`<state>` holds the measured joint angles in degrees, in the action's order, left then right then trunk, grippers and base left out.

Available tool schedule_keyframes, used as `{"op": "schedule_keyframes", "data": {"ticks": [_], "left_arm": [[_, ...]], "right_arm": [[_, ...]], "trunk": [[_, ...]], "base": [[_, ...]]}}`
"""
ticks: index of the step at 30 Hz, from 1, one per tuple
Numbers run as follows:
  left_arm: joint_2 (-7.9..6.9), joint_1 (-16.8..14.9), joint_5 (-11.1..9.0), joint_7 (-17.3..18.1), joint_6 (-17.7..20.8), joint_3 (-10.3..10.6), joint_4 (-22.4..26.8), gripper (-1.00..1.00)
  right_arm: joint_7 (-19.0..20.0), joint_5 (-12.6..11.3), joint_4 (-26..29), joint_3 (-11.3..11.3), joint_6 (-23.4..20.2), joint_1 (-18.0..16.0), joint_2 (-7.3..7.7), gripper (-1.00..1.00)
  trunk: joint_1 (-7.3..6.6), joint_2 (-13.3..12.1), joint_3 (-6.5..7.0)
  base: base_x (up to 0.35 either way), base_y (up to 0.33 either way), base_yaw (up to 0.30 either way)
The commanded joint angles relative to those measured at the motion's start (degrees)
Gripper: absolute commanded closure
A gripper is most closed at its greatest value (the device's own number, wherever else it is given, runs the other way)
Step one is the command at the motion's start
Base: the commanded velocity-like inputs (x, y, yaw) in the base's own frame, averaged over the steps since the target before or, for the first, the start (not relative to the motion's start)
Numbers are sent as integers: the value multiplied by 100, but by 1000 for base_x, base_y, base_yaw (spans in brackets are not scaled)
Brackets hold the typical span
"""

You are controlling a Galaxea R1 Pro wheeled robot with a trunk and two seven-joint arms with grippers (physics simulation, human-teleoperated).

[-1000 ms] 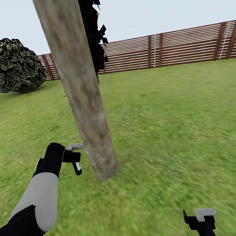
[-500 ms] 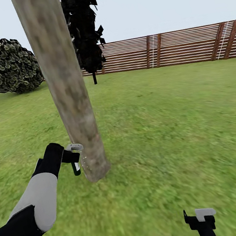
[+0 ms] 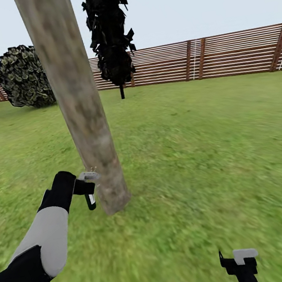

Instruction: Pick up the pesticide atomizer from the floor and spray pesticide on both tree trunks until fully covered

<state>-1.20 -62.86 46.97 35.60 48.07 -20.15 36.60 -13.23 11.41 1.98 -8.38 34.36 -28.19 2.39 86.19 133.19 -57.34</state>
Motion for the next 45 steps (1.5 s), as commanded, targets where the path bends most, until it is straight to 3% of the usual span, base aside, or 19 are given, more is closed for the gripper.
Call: {"op": "schedule_keyframes", "data": {"ticks": [1,12,25,28,30,33,36,39,41,44,45], "left_arm": [[6,-7,58,54,9,-29,5,100],[48,-7,52,52,9,-46,5,100],[84,-7,2,46,9,-68,-64,100],[-31,5,23,31,6,-92,-62,100],[-312,128,44,-6,1,-93,-39,100],[-468,254,31,-10,-4,-90,-53,100],[-354,332,-8,-12,-15,-60,-88,100],[-19,343,-8,-17,-17,-58,-106,100],[50,343,-5,-14,-19,-76,-104,100],[-38,344,6,-15,-24,-95,-106,100],[-352,365,20,-17,-26,-95,-107,100]], "right_arm": [[-22,62,-5,-41,11,-3,2,-100],[-22,62,-5,-41,11,-3,0,-100],[-22,60,-5,-41,12,-3,7,-100],[-22,60,-5,-41,13,-3,7,-100],[-22,60,-5,-41,11,-3,7,-100],[-22,61,-5,-41,10,-3,7,-100],[-22,60,-5,-41,12,-3,7,-100],[-22,62,-5,-41,13,-3,7,-100],[-22,62,-5,-41,11,-3,7,-100],[-22,63,-5,-41,11,-3,7,-100],[-22,63,-5,-41,12,-3,7,-100]], "trunk": [[-1,2,-6],[-1,2,-6],[-1,2,-6],[-1,2,-6],[-1,2,-6],[-1,2,-6],[-1,2,-6],[-1,2,-6],[-1,2,-6],[-1,2,-6],[-1,2,-6]], "base": [[0,-277,277],[0,-277,263],[4,-277,68],[61,-277,271],[70,-277,236],[76,-277,83],[111,-274,14],[170,-246,2],[215,-216,0],[226,-200,0],[86,-66,0]]}}
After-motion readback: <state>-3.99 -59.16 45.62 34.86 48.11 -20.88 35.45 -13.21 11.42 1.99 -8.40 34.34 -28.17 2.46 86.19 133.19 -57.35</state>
